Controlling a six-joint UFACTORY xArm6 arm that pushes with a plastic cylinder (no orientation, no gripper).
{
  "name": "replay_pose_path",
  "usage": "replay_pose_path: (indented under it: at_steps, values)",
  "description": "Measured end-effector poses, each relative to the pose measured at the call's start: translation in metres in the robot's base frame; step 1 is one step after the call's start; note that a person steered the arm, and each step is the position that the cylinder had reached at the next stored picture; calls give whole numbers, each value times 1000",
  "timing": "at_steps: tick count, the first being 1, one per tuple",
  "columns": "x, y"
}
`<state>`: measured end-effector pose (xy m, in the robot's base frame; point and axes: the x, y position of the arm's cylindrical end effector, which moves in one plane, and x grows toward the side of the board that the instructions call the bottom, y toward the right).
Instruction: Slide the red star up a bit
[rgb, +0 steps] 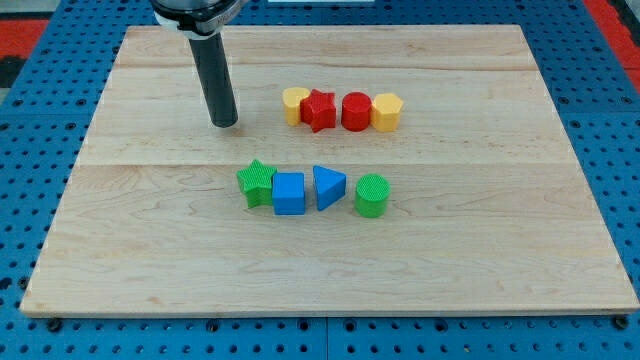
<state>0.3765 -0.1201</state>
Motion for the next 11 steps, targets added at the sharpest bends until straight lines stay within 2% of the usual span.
replay_pose_path:
  at_steps: [1, 3, 5, 7, 11]
  values:
    - [31, 24]
    - [46, 116]
    - [43, 125]
    - [3, 125]
    - [-42, 111]
